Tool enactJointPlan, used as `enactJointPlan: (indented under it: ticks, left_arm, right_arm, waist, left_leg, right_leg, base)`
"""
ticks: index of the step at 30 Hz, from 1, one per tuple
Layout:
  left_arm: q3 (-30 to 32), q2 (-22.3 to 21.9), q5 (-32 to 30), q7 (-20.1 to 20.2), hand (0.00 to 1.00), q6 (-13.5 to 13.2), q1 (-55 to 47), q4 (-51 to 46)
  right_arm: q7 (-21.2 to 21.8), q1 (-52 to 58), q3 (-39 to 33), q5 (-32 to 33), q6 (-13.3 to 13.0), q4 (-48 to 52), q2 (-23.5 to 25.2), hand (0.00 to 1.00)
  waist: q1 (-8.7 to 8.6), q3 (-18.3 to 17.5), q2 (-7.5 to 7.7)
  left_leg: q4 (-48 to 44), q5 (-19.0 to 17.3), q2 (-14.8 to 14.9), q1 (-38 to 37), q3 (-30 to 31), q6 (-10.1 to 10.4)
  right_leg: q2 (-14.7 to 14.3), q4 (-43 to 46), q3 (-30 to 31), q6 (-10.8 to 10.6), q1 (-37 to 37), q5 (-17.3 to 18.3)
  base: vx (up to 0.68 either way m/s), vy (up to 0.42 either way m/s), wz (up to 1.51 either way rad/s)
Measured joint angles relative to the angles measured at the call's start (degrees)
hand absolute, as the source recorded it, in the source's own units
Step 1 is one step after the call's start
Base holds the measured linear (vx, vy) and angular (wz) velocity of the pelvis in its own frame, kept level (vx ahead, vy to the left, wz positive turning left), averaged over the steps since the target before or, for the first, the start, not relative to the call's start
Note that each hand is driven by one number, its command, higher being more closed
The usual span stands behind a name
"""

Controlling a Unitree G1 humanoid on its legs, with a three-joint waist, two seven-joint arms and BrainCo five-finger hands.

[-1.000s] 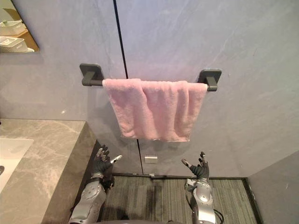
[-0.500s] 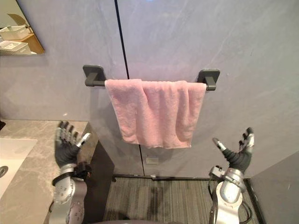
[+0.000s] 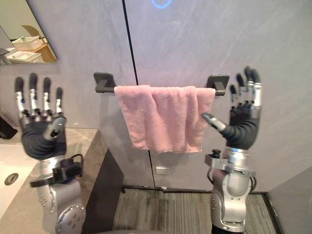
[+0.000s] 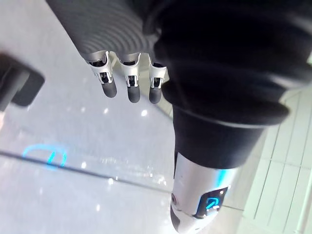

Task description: Organize washtable

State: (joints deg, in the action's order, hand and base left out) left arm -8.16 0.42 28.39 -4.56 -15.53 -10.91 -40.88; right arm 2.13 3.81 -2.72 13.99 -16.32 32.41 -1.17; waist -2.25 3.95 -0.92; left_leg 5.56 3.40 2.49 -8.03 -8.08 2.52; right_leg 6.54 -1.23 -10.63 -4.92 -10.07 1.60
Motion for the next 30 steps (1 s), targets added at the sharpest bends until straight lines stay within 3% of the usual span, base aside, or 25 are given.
enactJointPlan:
  ticks: [5,10,18,30]
  left_arm:
    - [-8.32,2.09,1.32,6.14,0.0,0.88,1.93,3.98]
    - [-12.67,3.46,2.42,9.42,0.0,3.32,2.23,10.12]
    - [-14.91,5.67,-1.1,10.89,0.0,4.41,2.27,17.35]
    - [-16.08,6.97,-5.07,10.76,0.0,6.33,3.76,26.51]
  right_arm:
    - [5.95,-0.02,6.58,2.19,0.55,-1.95,-3.14,0.0]
    - [8.28,0.61,8.23,2.38,2.35,-8.39,-5.36,0.0]
    - [9.27,3.12,8.26,-2.39,4.44,-17.6,-9.2,0.0]
    - [9.25,3.35,8.37,-7.79,6.81,-27.99,-10.68,0.0]
  waist:
    - [-0.01,-0.01,0.02]
    - [-0.04,-0.01,0.03]
    - [-0.04,-0.01,0.02]
    - [-0.03,-0.21,-0.19]
  left_leg:
    - [0.02,0.1,-0.28,-0.01,0.0,-0.13]
    - [0.02,0.19,-0.45,0.14,-0.15,-0.27]
    - [0.04,0.19,-0.46,0.33,-0.17,-0.27]
    - [0.0,0.28,-0.52,1.65,-0.05,-0.36]
  right_leg:
    - [0.25,0.06,0.04,-0.07,0.04,-0.04]
    - [0.41,0.05,0.28,-0.2,0.29,-0.12]
    - [0.41,-0.05,0.32,-0.2,0.44,-0.12]
    - [0.45,-0.06,0.22,-0.24,1.73,-0.14]
  base:
    - [-0.01,0.0,0.0]
    - [0.0,0.001,-0.01]
    - [0.0,0.0,0.0]
    - [0.0,0.0,0.0]
